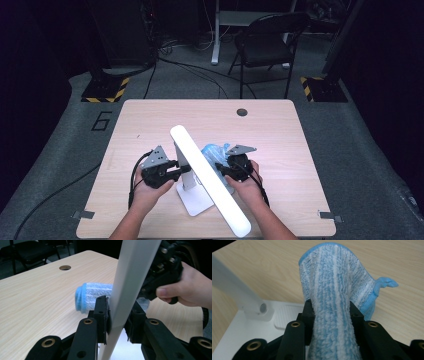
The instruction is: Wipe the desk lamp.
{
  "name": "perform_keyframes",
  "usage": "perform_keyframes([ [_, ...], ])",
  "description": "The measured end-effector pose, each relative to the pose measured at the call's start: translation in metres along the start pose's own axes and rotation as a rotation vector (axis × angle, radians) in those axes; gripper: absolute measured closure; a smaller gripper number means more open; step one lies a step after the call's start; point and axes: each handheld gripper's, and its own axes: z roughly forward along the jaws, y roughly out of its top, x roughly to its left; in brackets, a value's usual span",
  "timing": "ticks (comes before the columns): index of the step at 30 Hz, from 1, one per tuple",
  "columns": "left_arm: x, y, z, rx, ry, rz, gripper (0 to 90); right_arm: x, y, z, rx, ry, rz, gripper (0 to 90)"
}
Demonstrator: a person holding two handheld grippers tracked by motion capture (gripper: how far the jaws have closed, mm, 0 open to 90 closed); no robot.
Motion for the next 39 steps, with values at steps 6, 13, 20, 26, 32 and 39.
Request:
perform_keyframes([
  [6,0.000,0.000,0.000,-0.006,0.003,-0.010,73.4,0.011,-0.015,-0.009,0.018,0.012,-0.023,66.8],
  [13,0.001,0.002,0.002,0.002,-0.001,-0.010,73.2,0.020,-0.032,-0.015,0.025,0.020,-0.038,66.4],
  [20,0.001,0.003,0.005,-0.001,0.006,-0.010,73.3,0.026,-0.040,-0.025,0.008,0.027,-0.050,66.2],
  [26,0.000,0.005,0.009,-0.002,0.026,-0.003,73.6,0.019,-0.047,-0.025,0.006,0.021,-0.030,65.7],
  [32,-0.001,0.009,0.015,0.006,0.031,-0.009,73.7,0.017,-0.055,-0.024,0.012,0.020,-0.031,65.1],
  [39,0.000,0.013,0.023,0.004,0.042,-0.009,73.6,0.023,-0.057,-0.023,0.034,0.033,-0.108,64.9],
])
